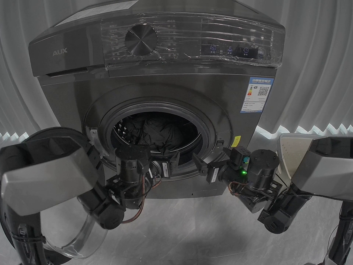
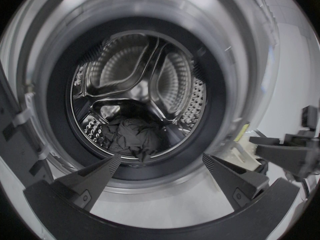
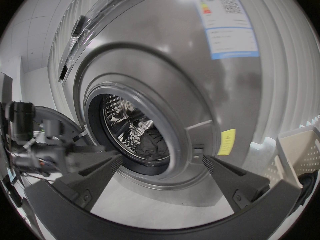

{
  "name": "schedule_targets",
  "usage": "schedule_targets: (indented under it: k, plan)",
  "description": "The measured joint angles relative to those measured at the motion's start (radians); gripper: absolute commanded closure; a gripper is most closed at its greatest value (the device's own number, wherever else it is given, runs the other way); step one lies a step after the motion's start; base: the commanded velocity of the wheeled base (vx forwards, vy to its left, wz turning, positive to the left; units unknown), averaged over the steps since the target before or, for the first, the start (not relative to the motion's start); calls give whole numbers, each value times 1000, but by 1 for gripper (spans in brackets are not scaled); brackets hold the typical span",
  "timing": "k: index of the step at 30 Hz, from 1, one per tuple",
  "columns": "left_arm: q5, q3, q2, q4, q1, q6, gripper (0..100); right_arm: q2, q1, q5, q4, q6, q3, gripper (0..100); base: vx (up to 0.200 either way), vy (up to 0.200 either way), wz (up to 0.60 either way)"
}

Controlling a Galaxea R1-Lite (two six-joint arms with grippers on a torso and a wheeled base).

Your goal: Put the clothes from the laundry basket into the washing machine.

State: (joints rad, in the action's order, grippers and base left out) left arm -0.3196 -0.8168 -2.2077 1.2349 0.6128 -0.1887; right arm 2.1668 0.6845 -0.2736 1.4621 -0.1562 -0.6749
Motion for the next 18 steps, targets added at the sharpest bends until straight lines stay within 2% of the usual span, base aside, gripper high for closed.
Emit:
schedule_targets:
  k: [8, 18]
  plan:
    - [-4, 272, 222, 129, 73, -2, 0, -127, -48, 16, 65, -5, 193, 0, 0, 0, 0]
    - [-14, 494, 461, 208, 98, 0, 0, -399, -96, 10, 67, 4, 393, 0, 0, 0, 0]
